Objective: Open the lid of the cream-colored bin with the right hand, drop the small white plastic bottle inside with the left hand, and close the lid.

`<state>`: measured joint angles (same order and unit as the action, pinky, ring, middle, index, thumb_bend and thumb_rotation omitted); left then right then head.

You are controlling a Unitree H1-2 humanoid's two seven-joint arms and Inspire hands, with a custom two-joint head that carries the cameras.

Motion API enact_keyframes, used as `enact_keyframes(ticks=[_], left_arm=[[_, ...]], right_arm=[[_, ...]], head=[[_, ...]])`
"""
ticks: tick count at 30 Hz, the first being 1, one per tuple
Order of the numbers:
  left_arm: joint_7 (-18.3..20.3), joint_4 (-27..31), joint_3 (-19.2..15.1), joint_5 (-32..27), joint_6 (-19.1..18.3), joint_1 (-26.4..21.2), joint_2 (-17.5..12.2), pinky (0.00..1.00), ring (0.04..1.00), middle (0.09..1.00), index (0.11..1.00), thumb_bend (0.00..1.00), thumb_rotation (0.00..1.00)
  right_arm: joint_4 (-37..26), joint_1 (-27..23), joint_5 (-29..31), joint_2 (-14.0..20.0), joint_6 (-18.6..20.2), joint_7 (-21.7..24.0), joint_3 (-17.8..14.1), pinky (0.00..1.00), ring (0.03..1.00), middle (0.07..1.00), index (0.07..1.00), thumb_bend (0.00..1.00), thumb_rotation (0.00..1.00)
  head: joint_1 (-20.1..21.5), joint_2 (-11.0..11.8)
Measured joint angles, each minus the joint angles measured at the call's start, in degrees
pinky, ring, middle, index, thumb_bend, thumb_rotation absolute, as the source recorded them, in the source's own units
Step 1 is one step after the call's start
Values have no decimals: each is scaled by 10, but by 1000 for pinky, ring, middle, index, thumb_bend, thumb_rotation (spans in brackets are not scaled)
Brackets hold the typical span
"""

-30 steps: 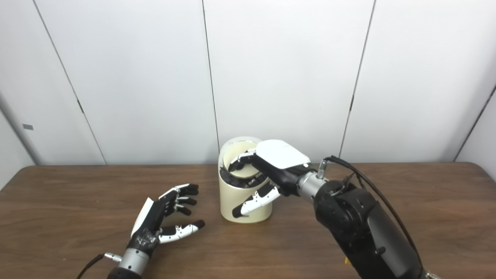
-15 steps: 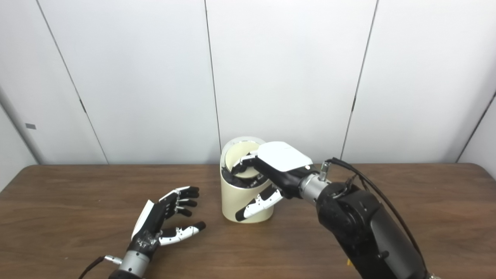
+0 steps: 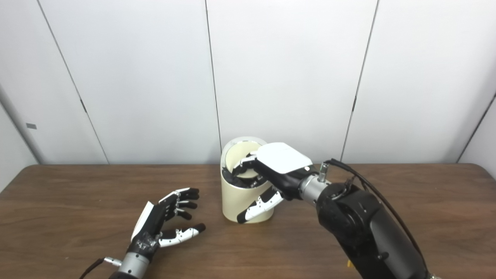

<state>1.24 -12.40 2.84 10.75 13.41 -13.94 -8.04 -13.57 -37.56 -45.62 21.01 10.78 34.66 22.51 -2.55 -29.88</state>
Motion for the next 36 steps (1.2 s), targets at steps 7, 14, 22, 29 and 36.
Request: enact_keyframes(ticks=[7, 14, 22, 29, 36], left_arm=[[0, 6, 0, 1, -4, 2, 0, 584, 701, 766, 778, 663, 26], [0, 8, 0, 0, -10, 6, 1, 583, 700, 765, 777, 661, 23], [0, 8, 0, 1, -11, 6, 1, 582, 699, 763, 777, 659, 26], [0, 8, 0, 0, -11, 6, 1, 585, 702, 764, 776, 661, 19], [0, 8, 0, -2, -11, 6, 1, 581, 698, 764, 777, 661, 15]], right_arm=[[16, 0, 2, -3, -6, -12, 1, 899, 881, 762, 753, 746, 559], [34, 1, 4, -6, -16, -34, 6, 884, 872, 765, 748, 758, 573], [34, 3, 4, -8, -16, -35, 11, 905, 880, 777, 760, 748, 591], [33, 3, 5, -7, -17, -39, 10, 890, 866, 773, 755, 728, 588], [17, 5, 23, -4, -2, -22, -3, 901, 880, 771, 765, 718, 584]], head=[[-2, -4], [-4, -6], [-4, -5], [-2, -4], [-3, -2]])
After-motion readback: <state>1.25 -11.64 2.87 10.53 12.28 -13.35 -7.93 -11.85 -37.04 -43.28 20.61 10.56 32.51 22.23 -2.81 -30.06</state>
